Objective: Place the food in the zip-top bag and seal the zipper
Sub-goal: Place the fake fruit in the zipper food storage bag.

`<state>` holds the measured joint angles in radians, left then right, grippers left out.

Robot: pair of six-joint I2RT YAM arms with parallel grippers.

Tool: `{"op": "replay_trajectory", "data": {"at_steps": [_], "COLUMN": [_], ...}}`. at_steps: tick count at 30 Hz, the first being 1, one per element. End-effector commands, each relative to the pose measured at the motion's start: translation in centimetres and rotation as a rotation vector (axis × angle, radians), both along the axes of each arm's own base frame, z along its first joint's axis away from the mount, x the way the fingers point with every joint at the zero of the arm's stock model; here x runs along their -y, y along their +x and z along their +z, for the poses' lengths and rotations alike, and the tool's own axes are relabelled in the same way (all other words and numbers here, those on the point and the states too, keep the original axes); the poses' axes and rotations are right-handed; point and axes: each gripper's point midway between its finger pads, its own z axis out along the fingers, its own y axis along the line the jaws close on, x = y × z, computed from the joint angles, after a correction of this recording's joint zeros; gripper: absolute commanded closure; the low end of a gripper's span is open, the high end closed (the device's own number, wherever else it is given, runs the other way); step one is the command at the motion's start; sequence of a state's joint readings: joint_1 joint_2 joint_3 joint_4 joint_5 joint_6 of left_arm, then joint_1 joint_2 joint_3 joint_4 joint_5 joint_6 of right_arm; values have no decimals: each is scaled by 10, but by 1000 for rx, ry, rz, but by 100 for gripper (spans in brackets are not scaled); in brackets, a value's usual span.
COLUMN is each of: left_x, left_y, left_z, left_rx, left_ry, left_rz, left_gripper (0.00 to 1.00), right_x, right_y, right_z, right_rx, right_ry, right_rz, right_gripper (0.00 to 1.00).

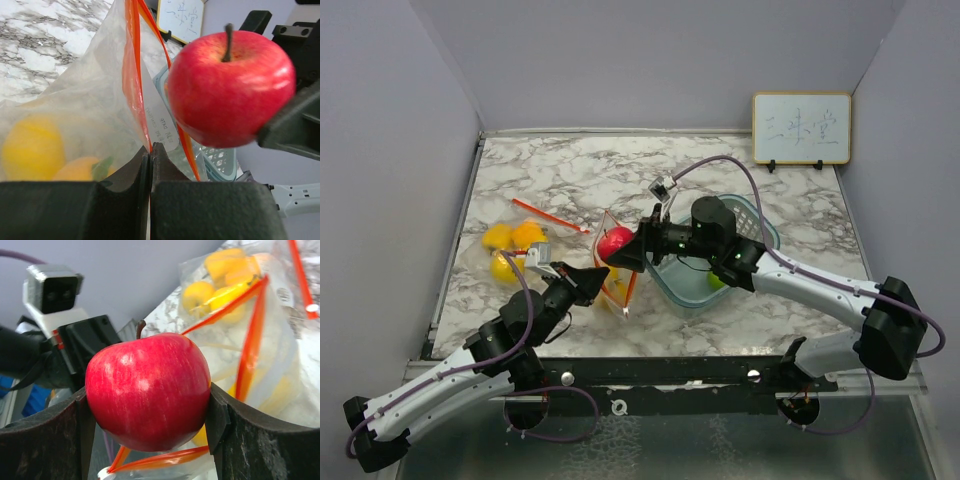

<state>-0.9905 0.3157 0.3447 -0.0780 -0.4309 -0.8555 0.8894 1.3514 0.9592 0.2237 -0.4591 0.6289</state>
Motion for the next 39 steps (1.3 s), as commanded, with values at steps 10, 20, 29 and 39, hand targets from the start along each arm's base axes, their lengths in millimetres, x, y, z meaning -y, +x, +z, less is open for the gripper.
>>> {"op": "replay_trajectory", "data": {"at_steps": [10,20,29,39], "left_x": [-1,5,3,-9], "left_y": [-4,2,2,-4], "left_z": [18,28,40,69], "left_rx": [43,82,140,185], "left_ry": [-78,-78,-126,-174], "left_rz": [-15,-12,-8,2], "left_gripper": [100,100,100,100], "right_x": [34,24,-3,-13], "right_y": [62,50,17,12], "right_z": [-73,-68,-68,-82], "right_rx": [-41,1,116,205], "right_ry": [-403,-417,-478,-591], "right_rz": [-405,-348,-228,-270], "right_gripper": [53,36,38,34]}}
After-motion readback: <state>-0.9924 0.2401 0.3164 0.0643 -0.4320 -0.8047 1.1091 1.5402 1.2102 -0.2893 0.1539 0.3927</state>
